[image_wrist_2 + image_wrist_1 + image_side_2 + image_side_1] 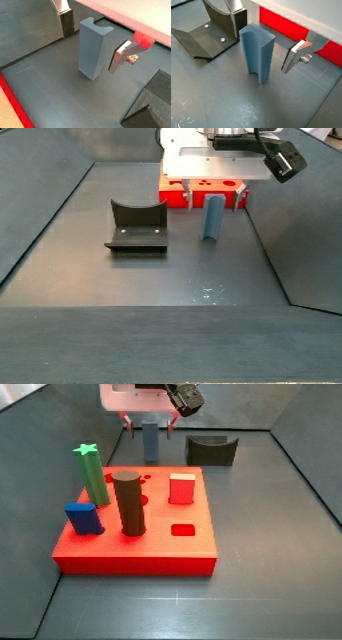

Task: Pick up the arch object. Move up. Place the arch object on the fixture. Regrasp the arch object. Rotate the arch object. Move to above the board. Insert the arch object.
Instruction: Rotate the arch object.

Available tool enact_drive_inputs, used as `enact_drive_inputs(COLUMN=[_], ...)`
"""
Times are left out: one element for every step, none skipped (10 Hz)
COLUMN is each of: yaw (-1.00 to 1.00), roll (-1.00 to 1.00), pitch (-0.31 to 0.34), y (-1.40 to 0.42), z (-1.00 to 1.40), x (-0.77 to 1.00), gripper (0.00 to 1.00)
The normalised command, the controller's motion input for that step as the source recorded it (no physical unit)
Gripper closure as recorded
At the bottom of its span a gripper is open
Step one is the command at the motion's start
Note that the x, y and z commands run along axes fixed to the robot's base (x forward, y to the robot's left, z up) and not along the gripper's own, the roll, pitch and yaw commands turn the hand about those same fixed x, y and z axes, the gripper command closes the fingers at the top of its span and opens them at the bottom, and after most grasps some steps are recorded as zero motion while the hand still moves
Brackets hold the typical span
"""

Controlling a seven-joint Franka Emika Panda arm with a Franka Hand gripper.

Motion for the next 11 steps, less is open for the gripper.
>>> enact_drive_inputs(yaw=[-0.02,-0.02,-0.02,-0.02,-0.02,-0.02,-0.02,-0.02,-0.02,-0.02,-0.02], roll=[-0.23,-0.23,-0.23,-0.23,-0.23,-0.23,-0.23,-0.23,-0.23,-0.23,-0.23], pitch=[-0.006,-0.006,-0.006,-0.006,-0.006,-0.006,-0.006,-0.006,-0.006,-0.006,-0.001], y=[0.01,0.01,0.01,0.01,0.01,0.01,0.01,0.01,0.01,0.0,0.0], z=[0.0,0.0,0.0,0.0,0.0,0.0,0.0,0.0,0.0,1.0,1.0], x=[0.0,0.0,0.0,0.0,0.0,0.0,0.0,0.0,0.0,0.0,0.0], gripper=[0.0,0.0,0.0,0.0,0.0,0.0,0.0,0.0,0.0,0.0,0.0])
